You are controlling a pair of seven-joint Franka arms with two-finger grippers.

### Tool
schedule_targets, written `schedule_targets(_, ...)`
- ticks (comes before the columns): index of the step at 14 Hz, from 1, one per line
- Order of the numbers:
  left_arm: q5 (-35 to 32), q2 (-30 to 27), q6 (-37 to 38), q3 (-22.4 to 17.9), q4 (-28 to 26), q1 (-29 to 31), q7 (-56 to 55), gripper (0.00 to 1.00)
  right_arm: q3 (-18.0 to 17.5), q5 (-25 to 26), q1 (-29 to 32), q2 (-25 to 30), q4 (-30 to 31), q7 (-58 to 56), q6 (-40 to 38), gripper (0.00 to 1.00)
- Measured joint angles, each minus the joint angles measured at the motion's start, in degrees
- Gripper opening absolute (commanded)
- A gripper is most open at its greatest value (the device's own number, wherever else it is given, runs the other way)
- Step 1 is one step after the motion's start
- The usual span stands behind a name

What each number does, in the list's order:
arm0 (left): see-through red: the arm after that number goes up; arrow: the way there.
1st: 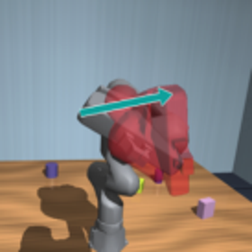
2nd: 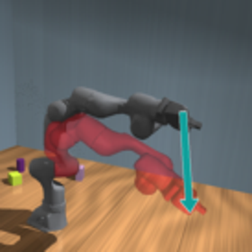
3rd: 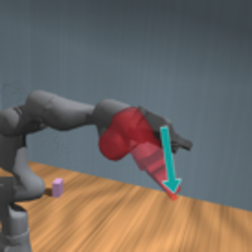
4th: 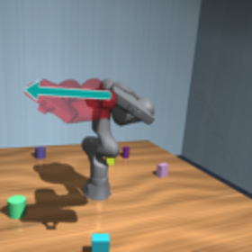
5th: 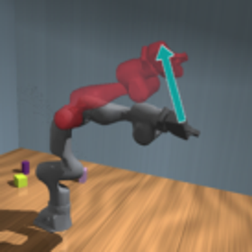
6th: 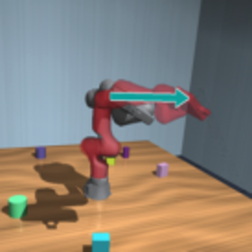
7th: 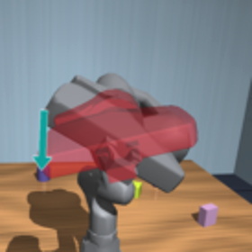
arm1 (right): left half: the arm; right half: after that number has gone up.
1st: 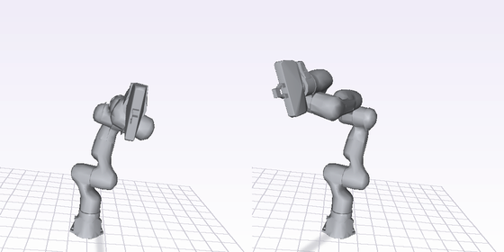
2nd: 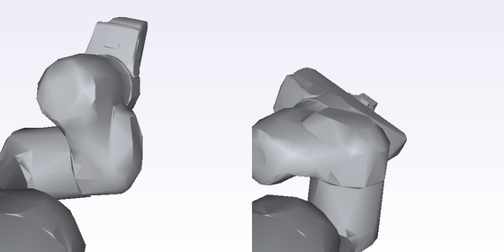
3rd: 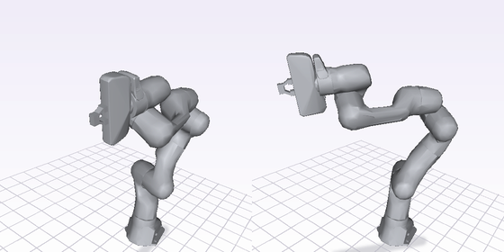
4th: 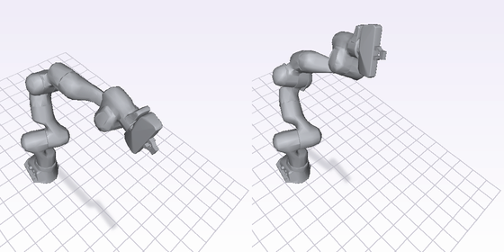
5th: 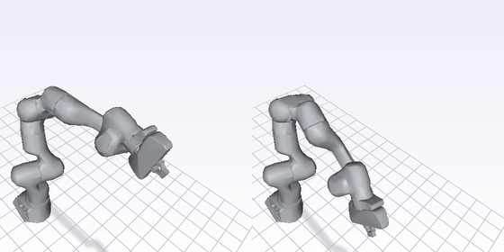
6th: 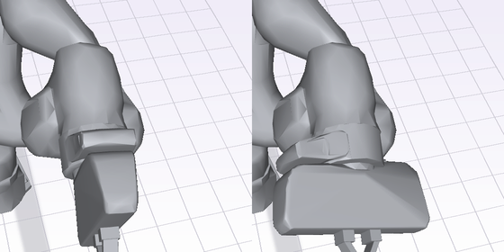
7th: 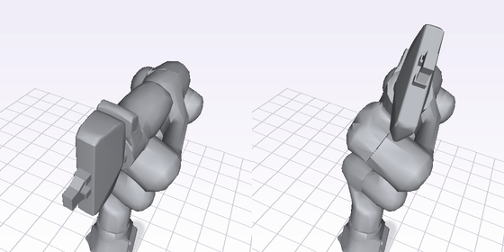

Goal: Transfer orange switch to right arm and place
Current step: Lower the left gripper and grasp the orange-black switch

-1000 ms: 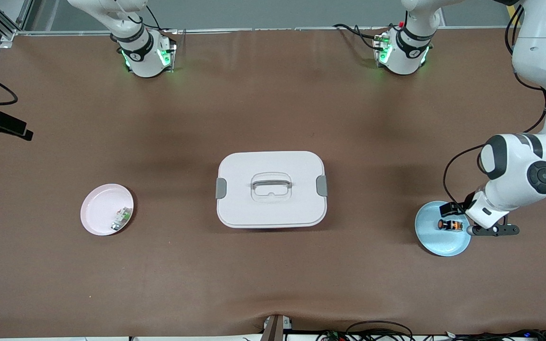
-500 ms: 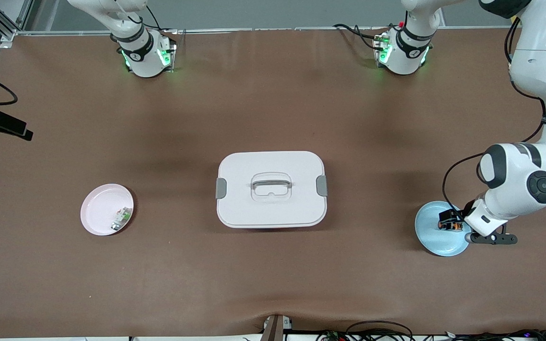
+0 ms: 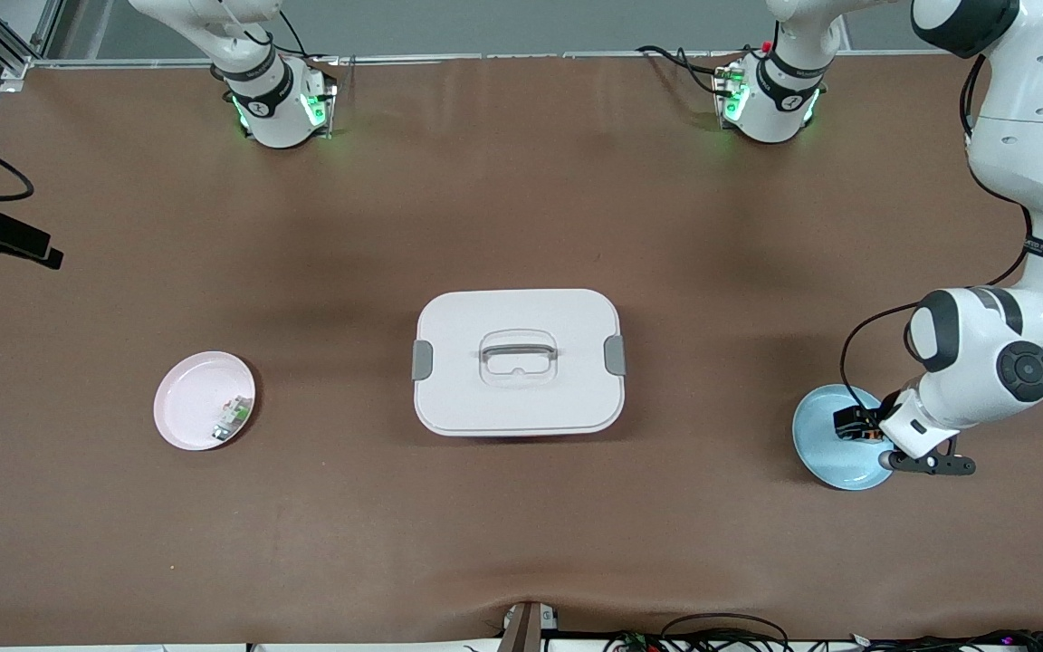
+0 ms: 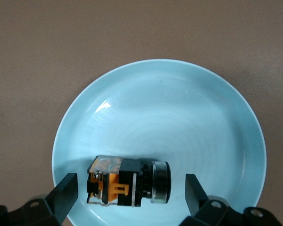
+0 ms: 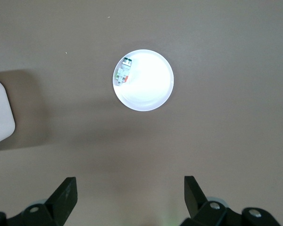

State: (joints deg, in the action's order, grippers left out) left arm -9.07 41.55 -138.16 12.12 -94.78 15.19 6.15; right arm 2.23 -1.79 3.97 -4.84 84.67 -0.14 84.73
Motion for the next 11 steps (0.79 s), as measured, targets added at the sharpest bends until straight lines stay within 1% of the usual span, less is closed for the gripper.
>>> schedule_targets(5, -0.1, 0.8, -0.2, 0.0, 0.2, -0.1, 0.7, 1.0, 0.0, 0.0, 0.0, 0.0, 0.0, 0.0, 0.0, 1.0)
schedule_targets(7, -2.0, 0.8, -0.2, 0.0, 0.2, -0.1, 0.7, 0.88, 0.0, 0.0, 0.0, 0.0, 0.0, 0.0, 0.0, 1.0)
schedule_targets(10, -3.6, 0.9, -0.2, 0.0, 0.2, -0.1, 0.8, 0.85, 0.0, 0.0, 0.0, 0.0, 0.0, 0.0, 0.0, 1.0)
schedule_targets(11, -3.6, 1.0, -0.2, 0.0, 0.2, -0.1, 0.8, 0.76, 0.0, 0.0, 0.0, 0.0, 0.0, 0.0, 0.0, 1.0)
